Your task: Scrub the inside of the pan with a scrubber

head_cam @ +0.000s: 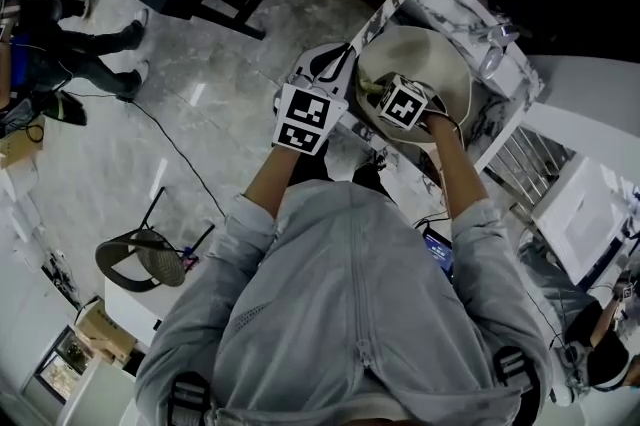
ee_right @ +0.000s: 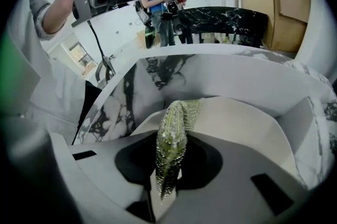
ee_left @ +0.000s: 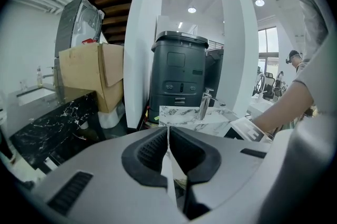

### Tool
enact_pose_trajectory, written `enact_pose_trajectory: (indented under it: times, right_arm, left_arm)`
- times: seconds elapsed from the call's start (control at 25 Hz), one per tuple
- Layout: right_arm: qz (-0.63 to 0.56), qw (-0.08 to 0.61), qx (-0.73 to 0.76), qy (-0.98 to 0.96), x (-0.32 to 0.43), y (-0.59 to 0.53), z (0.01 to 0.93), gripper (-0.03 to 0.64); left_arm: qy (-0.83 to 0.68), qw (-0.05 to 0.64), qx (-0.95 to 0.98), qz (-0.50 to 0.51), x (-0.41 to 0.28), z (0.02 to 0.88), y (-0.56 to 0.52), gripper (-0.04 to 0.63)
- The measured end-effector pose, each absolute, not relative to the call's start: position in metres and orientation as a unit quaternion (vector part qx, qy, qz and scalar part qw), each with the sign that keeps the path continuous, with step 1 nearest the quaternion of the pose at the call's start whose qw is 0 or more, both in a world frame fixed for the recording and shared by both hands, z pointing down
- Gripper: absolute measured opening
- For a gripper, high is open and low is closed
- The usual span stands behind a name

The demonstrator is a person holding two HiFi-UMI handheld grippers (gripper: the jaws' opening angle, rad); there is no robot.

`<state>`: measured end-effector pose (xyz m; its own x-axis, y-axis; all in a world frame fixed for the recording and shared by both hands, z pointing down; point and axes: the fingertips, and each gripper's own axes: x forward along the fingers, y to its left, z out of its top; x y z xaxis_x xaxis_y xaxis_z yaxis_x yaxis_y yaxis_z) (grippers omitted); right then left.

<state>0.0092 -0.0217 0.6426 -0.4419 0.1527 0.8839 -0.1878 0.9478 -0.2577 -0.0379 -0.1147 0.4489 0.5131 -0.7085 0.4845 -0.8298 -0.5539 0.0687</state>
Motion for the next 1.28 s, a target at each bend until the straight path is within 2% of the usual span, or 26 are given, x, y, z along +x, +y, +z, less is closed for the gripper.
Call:
enact_pose_trajectory:
  times: [0.6, 1.04, 1.28]
  right_arm:
    - [0.111, 0.588, -0.103, -0.795, 0.053, 0.039, 0.636, 0.086]
    - [0.141, 0.584, -0.17, -0.781, 0.079, 0.071, 0.612, 0.086]
    - [0.148, 0.606, -0.201, -0.755, 0.101, 0.08, 0.605, 0.084]
  left_arm:
    - [-0.446, 0.147, 0.86, 0.201, -0.022, 0.446, -0.089, 0.029]
    - [-0.432, 0.144, 0.867, 0.202, -0.008, 0.448, -0.081, 0.03]
    - [-0.42, 0.145, 0.873, 0.202, 0.0, 0.451, -0.082, 0.029]
